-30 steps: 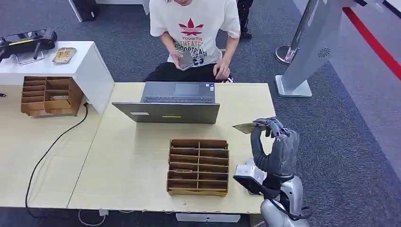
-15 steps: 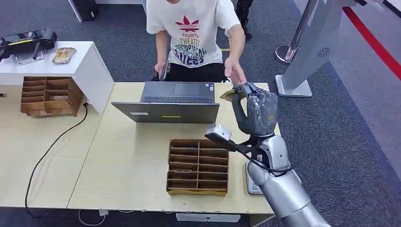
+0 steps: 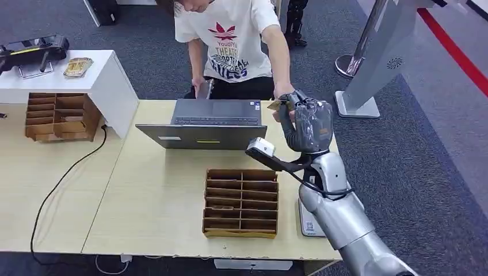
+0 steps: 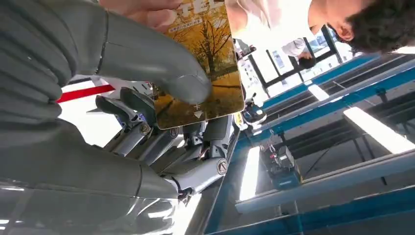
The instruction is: Pass the card to the sensor for recognition and then transmit it.
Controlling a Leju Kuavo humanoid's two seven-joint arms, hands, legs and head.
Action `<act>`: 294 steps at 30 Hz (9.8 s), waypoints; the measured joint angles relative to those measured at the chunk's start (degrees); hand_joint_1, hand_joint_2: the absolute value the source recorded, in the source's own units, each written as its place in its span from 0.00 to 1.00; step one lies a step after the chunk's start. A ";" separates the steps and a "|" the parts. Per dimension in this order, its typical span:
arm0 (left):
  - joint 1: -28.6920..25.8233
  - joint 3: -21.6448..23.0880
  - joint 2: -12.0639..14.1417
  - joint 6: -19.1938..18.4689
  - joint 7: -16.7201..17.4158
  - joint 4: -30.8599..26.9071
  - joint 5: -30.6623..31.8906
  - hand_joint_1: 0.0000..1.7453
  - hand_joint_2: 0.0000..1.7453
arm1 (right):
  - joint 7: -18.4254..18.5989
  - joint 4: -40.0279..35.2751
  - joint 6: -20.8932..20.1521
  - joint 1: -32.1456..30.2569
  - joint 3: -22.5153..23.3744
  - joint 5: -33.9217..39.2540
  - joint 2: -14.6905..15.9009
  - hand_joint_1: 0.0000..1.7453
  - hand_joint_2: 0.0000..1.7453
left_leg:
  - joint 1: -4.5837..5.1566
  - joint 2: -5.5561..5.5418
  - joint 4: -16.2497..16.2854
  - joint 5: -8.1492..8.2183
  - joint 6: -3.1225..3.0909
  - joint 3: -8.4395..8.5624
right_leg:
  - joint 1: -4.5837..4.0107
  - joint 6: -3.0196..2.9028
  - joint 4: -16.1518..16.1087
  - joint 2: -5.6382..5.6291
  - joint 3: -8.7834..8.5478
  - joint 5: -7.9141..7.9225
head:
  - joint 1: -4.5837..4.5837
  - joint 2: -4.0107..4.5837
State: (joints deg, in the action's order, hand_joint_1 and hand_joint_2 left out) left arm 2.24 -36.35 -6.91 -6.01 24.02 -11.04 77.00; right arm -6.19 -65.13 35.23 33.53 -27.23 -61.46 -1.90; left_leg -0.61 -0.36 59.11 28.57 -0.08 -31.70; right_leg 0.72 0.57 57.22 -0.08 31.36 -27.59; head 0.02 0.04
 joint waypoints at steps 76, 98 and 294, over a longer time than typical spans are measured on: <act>-0.06 -9.53 -3.02 1.68 2.34 0.00 -3.56 0.00 0.00 | -9.07 -35.47 -6.96 -32.00 8.46 51.40 -4.92 0.00 0.00 | -0.01 0.01 -0.03 -0.06 0.05 -0.21 | -0.01 -0.11 0.03 0.00 0.29 0.05 | 0.02 0.00; -0.07 -11.39 -3.08 1.64 2.34 0.00 -3.04 0.00 0.00 | -9.05 -35.78 -10.16 -37.03 1.77 31.05 1.66 0.00 1.00 | -0.01 0.03 -0.03 -0.06 0.05 -0.21 | -0.01 -0.11 0.03 -0.01 0.30 0.05 | 0.00 0.00; 0.00 -18.56 -3.48 1.40 2.23 -0.02 0.00 0.00 0.00 | 5.36 -31.36 -5.81 -33.99 -1.47 4.50 9.79 1.00 1.00 | -0.01 0.04 -0.04 -0.05 0.07 -0.34 | -0.01 -0.13 0.04 -0.02 0.47 0.03 | 0.00 0.00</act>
State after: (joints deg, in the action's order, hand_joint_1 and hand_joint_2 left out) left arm 2.24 -54.90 -10.38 -4.61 26.25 -11.06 77.00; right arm -0.83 -96.50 29.42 -0.46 -28.70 -56.96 7.89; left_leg -0.62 -0.32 59.07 28.53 -0.02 -32.04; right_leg 0.71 0.44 57.26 -0.10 31.83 -27.56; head 0.02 0.04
